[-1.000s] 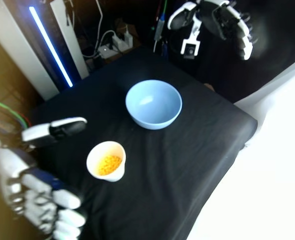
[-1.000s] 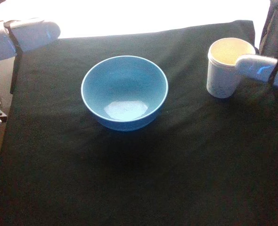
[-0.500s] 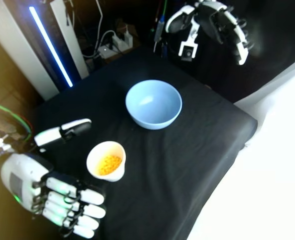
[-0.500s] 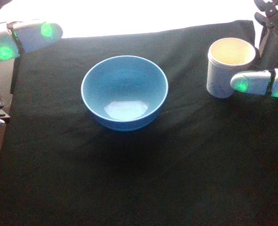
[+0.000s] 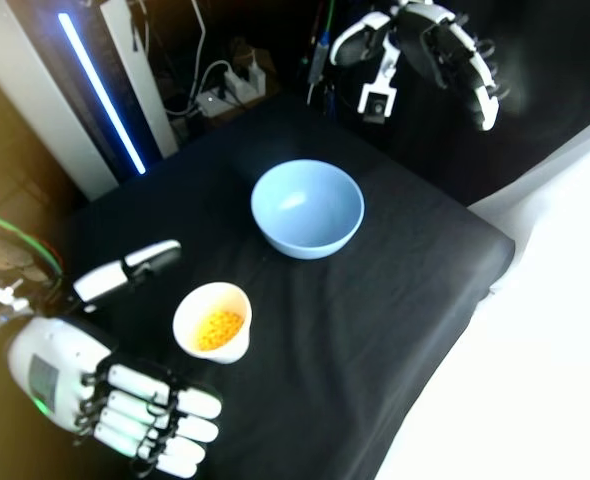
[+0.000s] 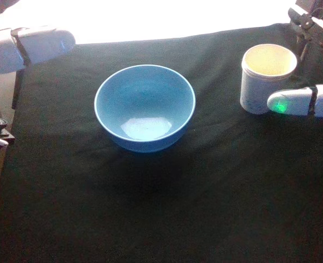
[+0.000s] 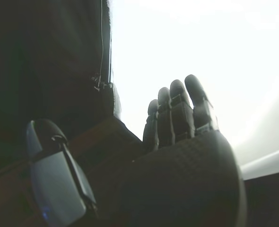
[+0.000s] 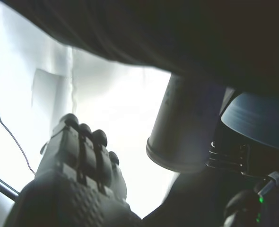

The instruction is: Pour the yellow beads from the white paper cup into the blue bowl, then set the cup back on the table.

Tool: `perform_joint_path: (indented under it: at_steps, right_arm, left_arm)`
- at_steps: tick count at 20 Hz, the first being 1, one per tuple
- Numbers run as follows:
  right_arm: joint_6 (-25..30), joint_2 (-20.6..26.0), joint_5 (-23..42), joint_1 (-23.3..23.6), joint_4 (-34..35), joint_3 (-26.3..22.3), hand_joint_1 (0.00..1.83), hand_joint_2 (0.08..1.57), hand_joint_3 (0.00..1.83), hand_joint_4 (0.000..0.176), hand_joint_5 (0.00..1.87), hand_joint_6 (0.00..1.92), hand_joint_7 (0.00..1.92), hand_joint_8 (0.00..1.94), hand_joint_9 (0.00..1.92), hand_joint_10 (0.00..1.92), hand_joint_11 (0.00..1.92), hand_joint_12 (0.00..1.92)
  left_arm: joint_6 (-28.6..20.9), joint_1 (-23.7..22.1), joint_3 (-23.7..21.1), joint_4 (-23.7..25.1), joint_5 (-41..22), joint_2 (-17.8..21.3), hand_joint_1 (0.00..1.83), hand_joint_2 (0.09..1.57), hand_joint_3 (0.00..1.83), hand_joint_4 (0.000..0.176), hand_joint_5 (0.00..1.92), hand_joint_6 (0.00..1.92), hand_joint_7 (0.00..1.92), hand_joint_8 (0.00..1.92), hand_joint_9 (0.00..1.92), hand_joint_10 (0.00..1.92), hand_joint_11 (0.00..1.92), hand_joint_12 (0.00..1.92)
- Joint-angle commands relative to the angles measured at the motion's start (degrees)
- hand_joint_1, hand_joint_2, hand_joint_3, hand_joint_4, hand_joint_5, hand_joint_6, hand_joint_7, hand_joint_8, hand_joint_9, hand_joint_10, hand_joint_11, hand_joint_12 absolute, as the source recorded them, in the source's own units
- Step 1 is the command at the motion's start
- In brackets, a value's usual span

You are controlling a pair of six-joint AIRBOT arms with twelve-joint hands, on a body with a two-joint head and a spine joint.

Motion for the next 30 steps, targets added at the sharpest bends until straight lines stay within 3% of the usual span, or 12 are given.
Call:
perform_joint_path:
  at_steps: [1, 3, 5, 7, 9, 10, 12, 18, 20, 24, 28, 30]
  right_arm:
    - [0.81, 0.03, 5.93, 0.75, -0.34, 0.64, 0.7, 0.43, 0.0, 0.151, 0.0, 0.0, 0.13, 0.0, 0.02, 0.01, 0.03, 0.01]
    - [0.81, -0.14, 4.15, 1.57, -1.82, 1.27, 0.75, 0.44, 0.0, 0.169, 0.0, 0.0, 0.12, 0.0, 0.04, 0.01, 0.1, 0.05]
    - [0.81, -0.42, 2.75, 2.41, -2.8, 1.92, 0.78, 0.46, 0.01, 0.134, 0.0, 0.0, 0.11, 0.0, 0.03, 0.01, 0.01, 0.01]
    - [0.81, -0.67, 1.85, 3.14, -3.57, 2.35, 0.81, 0.46, 0.01, 0.134, 0.0, 0.0, 0.1, 0.0, 0.0, 0.0, 0.0, 0.0]
    - [0.81, -1.15, -0.04, 4.42, -5.17, 3.22, 0.77, 0.43, 0.0, 0.098, 0.0, 0.0, 0.11, 0.01, 0.0, 0.0, 0.0, 0.0]
    - [0.81, -1.35, -0.89, 5.05, -5.91, 3.63, 0.75, 0.43, 0.0, 0.095, 0.0, 0.0, 0.11, 0.01, 0.0, 0.0, 0.0, 0.0]
    - [0.81, -1.91, -3.04, 6.37, -7.51, 4.53, 0.73, 0.44, 0.0, 0.051, 0.0, 0.0, 0.13, 0.01, 0.0, 0.0, 0.0, 0.0]
    - [0.81, -3.41, -6.13, 8.57, -9.57, 6.32, 0.83, 0.56, 0.01, 0.051, 0.0, 0.0, 0.1, 0.0, 0.0, 0.0, 0.0, 0.0]
    - [0.81, -3.66, -7.31, 8.82, -10.39, 6.75, 0.94, 0.59, 0.02, 0.004, 0.0, 0.0, 0.07, 0.0, 0.02, 0.01, 0.0, 0.0]
    - [0.81, -4.06, -8.22, 8.82, -10.61, 7.05, 0.86, 0.57, 0.0, 0.045, 0.0, 0.0, 0.06, 0.0, 0.0, 0.0, 0.0, 0.0]
    - [0.81, -4.17, -8.9, 8.81, -10.64, 7.25, 1.01, 0.66, 0.0, 0.0, 0.16, 0.01, 0.37, 0.02, 0.2, 0.02, 0.0, 0.0]
    - [0.81, -4.13, -9.04, 8.81, -10.8, 7.26, 1.06, 0.66, 0.0, 0.0, 0.36, 0.01, 0.62, 0.02, 0.24, 0.01, 0.0, 0.0]
  left_arm:
    - [-0.67, -0.33, 0.31, -1.05, -6.8, -0.06, 0.61, 0.75, 0.0, 0.0, 0.22, 0.0, 0.3, 0.0, 0.32, 0.0, 0.0, 0.74]
    - [-0.67, -0.3, 0.38, -1.05, -6.8, -0.11, 0.62, 0.75, 0.0, 0.0, 0.22, 0.0, 0.3, 0.0, 0.32, 0.0, 0.0, 0.73]
    - [-0.67, -0.29, 0.42, -1.02, -6.8, -0.15, 0.62, 0.75, 0.0, 0.0, 0.22, 0.0, 0.3, 0.0, 0.32, 0.0, 0.0, 0.73]
    - [-0.67, -0.29, 0.43, -1.0, -6.8, -0.16, 0.63, 0.75, 0.0, 0.0, 0.22, 0.0, 0.3, 0.0, 0.32, 0.0, 0.0, 0.73]
    - [-0.67, -0.29, 0.6, -0.94, -6.65, -0.39, 0.63, 0.75, 0.0, 0.0, 0.21, 0.0, 0.29, 0.0, 0.32, 0.0, 0.0, 0.7]
    - [-0.74, -0.29, 0.65, -0.93, -6.63, -0.46, 0.63, 0.75, 0.0, 0.0, 0.22, 0.0, 0.3, 0.0, 0.32, 0.0, 0.0, 0.71]
    - [-0.86, -0.28, 0.81, -0.91, -6.63, -0.6, 0.64, 0.75, 0.0, 0.0, 0.22, 0.0, 0.3, 0.0, 0.31, 0.0, 0.0, 0.71]
    - [-1.04, -0.3, 1.0, -0.84, -6.57, -0.79, 0.64, 0.74, 0.0, 0.0, 0.24, 0.0, 0.31, 0.0, 0.33, 0.01, 0.0, 0.81]
    - [-1.12, -0.3, 1.07, -0.83, -6.55, -0.9, 0.64, 0.73, 0.0, 0.0, 0.24, 0.0, 0.31, 0.0, 0.34, 0.0, 0.0, 0.8]
    - [-1.21, -0.3, 1.07, -0.82, -6.55, -0.92, 0.65, 0.72, 0.0, 0.0, 0.26, 0.0, 0.32, 0.0, 0.33, 0.0, 0.0, 0.73]
    - [-1.38, -0.28, 1.06, -0.82, -6.55, -0.96, 0.63, 0.73, 0.0, 0.0, 0.25, 0.0, 0.32, 0.0, 0.34, 0.0, 0.0, 0.8]
    - [-1.44, -0.22, 1.05, -0.82, -6.59, -0.96, 0.65, 0.72, 0.0, 0.0, 0.25, 0.0, 0.31, 0.0, 0.32, 0.0, 0.0, 0.77]
